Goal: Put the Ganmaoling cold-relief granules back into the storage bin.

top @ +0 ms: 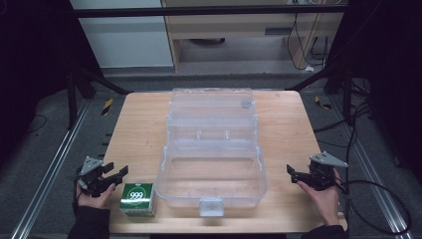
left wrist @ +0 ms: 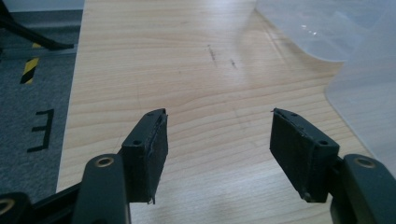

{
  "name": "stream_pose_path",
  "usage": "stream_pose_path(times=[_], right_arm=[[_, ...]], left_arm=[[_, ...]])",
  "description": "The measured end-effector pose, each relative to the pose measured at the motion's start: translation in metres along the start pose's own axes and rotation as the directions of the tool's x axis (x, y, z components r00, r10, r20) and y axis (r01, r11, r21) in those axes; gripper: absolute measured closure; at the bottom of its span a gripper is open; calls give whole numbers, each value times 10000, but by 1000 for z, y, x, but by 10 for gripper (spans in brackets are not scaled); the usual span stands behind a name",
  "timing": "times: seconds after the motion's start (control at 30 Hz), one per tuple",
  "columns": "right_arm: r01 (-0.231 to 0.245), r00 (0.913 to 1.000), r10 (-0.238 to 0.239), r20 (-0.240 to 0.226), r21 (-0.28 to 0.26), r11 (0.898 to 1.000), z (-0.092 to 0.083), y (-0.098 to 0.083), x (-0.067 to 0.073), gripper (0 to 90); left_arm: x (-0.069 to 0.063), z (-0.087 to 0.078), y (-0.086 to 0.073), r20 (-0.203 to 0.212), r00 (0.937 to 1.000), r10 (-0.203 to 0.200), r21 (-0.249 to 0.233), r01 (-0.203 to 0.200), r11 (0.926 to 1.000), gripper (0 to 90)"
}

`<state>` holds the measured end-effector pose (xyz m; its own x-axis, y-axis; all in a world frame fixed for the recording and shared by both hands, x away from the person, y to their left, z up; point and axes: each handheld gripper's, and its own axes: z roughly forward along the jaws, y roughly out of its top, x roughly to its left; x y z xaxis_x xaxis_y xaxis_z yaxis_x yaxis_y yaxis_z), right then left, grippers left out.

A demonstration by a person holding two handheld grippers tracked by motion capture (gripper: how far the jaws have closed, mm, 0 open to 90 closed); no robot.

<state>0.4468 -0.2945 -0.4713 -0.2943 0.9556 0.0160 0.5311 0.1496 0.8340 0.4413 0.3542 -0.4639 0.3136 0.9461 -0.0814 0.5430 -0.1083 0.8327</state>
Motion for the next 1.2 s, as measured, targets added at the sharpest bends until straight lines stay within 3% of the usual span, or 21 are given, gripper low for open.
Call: stream_pose_path(times=[0.07, 0.1, 0.3, 0.4, 0.47, 0.5, 0.53, 0.57, 0.6, 0.63, 0.67, 0.7, 0.73, 0.8, 0.83, 0.87, 1.0, 1.03, 1.07, 1.1, 1.2], right_arm=[[35, 10000, -35, -18, 2, 10000, 0, 0, 0, 63], [139, 9999, -139, -35, 66, 9999, -1, 2, 1, 65], [370, 9991, -371, 212, 70, 9993, -5, 4, 2, 65], [465, 9986, -469, 248, 147, 9988, -5, 3, 2, 63], [500, 9983, -505, 277, 187, 9986, -6, 2, 3, 63], [500, 9983, -505, 277, 187, 9986, -6, 2, 3, 63], [554, 9980, -559, 299, 180, 9983, -6, 2, 2, 62], [572, 9977, -578, 365, 168, 9982, -7, 2, 2, 62], [572, 9977, -578, 365, 168, 9982, -7, 2, 2, 62], [595, 9975, -601, 383, 181, 9981, -7, 2, 2, 61], [590, 9975, -595, 382, 159, 9981, -8, 2, 2, 61], [583, 9976, -589, 373, 163, 9982, -8, 2, 2, 61], [598, 9975, -604, 361, 176, 9981, -8, 1, 2, 61], [662, 9970, -670, 376, 208, 9976, -7, 1, 3, 59], [662, 9970, -670, 376, 208, 9976, -7, 1, 3, 59], [698, 9967, -704, 393, 183, 9974, -7, 1, 3, 59], [677, 9968, -681, 418, 120, 9976, -9, 1, 2, 58], [705, 9966, -711, 410, 156, 9974, -9, 0, 2, 57], [700, 9966, -706, 429, 162, 9974, -9, 0, 2, 57], [700, 9966, -706, 429, 162, 9974, -9, 0, 2, 57], [749, 9961, -757, 445, 201, 9970, -8, -1, 2, 55]], left_arm=[[-1, -1, 2, 129, 9999, 54, 33, -54, 10000, 361], [-3, -2, 5, 433, 9988, 238, 6, -239, 9997, 359], [-8, -4, 14, 772, 9938, 804, -9, -806, 9967, 334], [-11, -4, 19, 942, 9880, 1224, 135, -1243, 9922, 324], [-13, -7, 25, 1275, 9801, 1520, 227, -1561, 9875, 316], [-13, -7, 25, 1275, 9801, 1520, 227, -1561, 9875, 314], [-14, -9, 28, 1371, 9758, 1702, 294, -1757, 9840, 314], [-15, -12, 33, 1588, 9675, 1967, 389, -2052, 9780, 302], [-15, -12, 33, 1588, 9675, 1967, 389, -2052, 9780, 299], [-16, -15, 37, 1736, 9614, 2133, 368, -2227, 9742, 299], [-17, -20, 43, 2064, 9507, 2316, 384, -2443, 9689, 292], [-17, -20, 43, 2064, 9507, 2316, 384, -2443, 9689, 290], [-18, -22, 46, 2235, 9431, 2462, 393, -2611, 9645, 287], [-20, -28, 55, 2612, 9222, 2854, 468, -3074, 9504, 276], [-20, -28, 55, 2612, 9222, 2854, 468, -3074, 9504, 267], [-21, -31, 58, 2805, 9121, 2990, 500, -3250, 9444, 267], [-24, -37, 67, 3293, 8815, 3384, 592, -3769, 9243, 256], [-25, -40, 70, 3472, 8660, 3598, 691, -4062, 9112, 249], [-26, -41, 72, 3590, 8570, 3696, 740, -4208, 9041, 248], [-26, -41, 72, 3590, 8570, 3696, 740, -4208, 9041, 245], [-29, -45, 79, 4085, 8274, 3855, 831, -4542, 8870, 240]])
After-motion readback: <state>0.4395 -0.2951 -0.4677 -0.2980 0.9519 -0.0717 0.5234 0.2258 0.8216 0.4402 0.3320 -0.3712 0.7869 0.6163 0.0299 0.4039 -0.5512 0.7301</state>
